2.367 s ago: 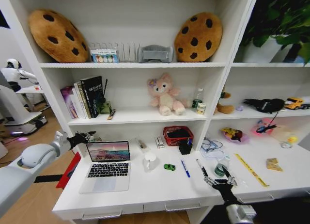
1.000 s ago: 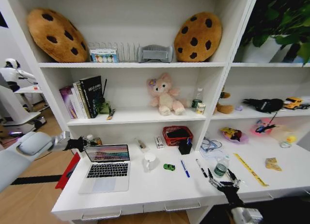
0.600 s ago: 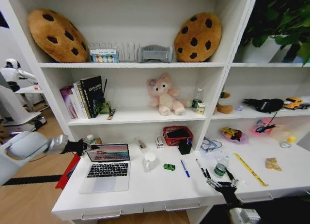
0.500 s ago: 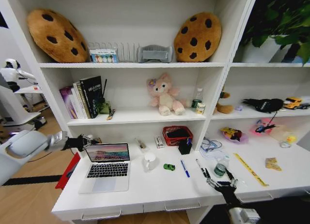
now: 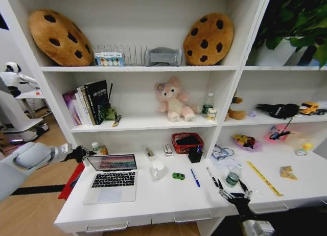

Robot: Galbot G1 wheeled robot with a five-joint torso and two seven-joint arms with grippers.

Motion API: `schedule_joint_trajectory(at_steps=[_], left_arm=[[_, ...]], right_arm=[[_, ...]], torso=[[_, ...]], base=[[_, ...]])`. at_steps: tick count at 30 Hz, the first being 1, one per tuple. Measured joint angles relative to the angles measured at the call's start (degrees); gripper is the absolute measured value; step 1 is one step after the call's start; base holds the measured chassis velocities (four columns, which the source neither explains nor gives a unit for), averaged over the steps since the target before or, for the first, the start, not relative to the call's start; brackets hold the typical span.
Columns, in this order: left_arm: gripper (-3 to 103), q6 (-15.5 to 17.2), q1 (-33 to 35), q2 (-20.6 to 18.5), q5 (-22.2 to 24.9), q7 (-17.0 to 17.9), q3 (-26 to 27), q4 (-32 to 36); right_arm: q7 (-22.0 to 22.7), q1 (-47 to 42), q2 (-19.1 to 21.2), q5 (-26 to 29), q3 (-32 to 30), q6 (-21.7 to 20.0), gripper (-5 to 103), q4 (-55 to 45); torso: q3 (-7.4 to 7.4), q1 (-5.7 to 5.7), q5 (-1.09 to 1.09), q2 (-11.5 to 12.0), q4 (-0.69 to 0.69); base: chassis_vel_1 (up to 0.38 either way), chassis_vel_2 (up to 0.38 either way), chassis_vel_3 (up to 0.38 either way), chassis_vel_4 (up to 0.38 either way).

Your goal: Organize the objects on the table.

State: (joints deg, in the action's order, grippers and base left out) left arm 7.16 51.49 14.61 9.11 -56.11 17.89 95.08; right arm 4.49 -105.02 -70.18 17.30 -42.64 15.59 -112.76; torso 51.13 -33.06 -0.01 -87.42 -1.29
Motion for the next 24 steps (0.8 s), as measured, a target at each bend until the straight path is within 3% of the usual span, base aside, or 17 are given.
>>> schedule_joint_trajectory(at_steps=[9,13,24], left_arm=[[0,-1.31,1.85,-0.20,-2.01,-7.02,0.27,4.15],[0,-4.73,2.76,1.60,-8.36,-9.79,0.24,6.06],[0,-9.20,7.13,5.97,-16.16,-10.80,-0.15,6.99]], right_arm=[[0.13,0.68,-0.04,-0.76,0.74,-0.34,100,-0.18],[0.15,0.61,-0.15,-0.84,0.55,-0.40,100,-0.20],[0.16,0.17,-1.60,-2.17,0.72,-0.35,100,-0.05]], torso=[[0.00,0.00,0.02,0.00,-0.01],[0.00,0.00,0.02,0.00,-0.01],[0.00,0.00,0.02,0.00,-0.02]], base=[[0.000,0.000,0.000,0.000],[0.000,0.000,0.000,0.000],[0.000,0.000,0.000,0.000]])
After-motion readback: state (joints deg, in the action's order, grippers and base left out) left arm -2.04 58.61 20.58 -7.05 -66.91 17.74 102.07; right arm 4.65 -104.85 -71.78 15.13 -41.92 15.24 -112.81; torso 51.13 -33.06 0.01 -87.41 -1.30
